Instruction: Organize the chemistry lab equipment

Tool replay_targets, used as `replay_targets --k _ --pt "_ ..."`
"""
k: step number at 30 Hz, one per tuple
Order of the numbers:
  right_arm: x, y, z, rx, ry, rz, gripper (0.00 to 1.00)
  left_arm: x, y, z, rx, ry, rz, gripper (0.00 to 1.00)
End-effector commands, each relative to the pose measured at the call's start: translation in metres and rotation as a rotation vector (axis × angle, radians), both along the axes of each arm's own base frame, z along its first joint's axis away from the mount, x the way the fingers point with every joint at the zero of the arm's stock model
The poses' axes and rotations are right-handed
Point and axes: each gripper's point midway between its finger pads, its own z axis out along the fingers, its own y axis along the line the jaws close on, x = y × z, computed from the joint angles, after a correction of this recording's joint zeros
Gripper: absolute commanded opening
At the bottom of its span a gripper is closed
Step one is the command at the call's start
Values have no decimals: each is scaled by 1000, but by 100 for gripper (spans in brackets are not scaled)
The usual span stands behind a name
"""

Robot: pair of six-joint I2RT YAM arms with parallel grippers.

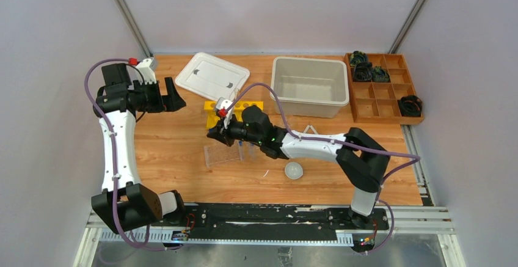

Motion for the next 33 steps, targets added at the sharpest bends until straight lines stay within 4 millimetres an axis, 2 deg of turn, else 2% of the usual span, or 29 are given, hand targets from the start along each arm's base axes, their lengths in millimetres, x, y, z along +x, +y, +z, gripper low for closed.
replay_targets --k 1,5,12,17,33 --pt "0 22 3 112 -53 50 0 3 6 1 18 -7 20 100" --pt "4 33 -23 88 -44 61 0 3 4 5 19 -21 7 100" --pt "8 42 -45 66 -46 61 0 4 2 2 -1 -9 -4 100" --pt "12 47 -58 59 -40 51 0 0 -5 8 -16 -32 -25 100" --pt "18 54 -74 44 -41 36 0 0 -11 9 -42 -37 -54 100"
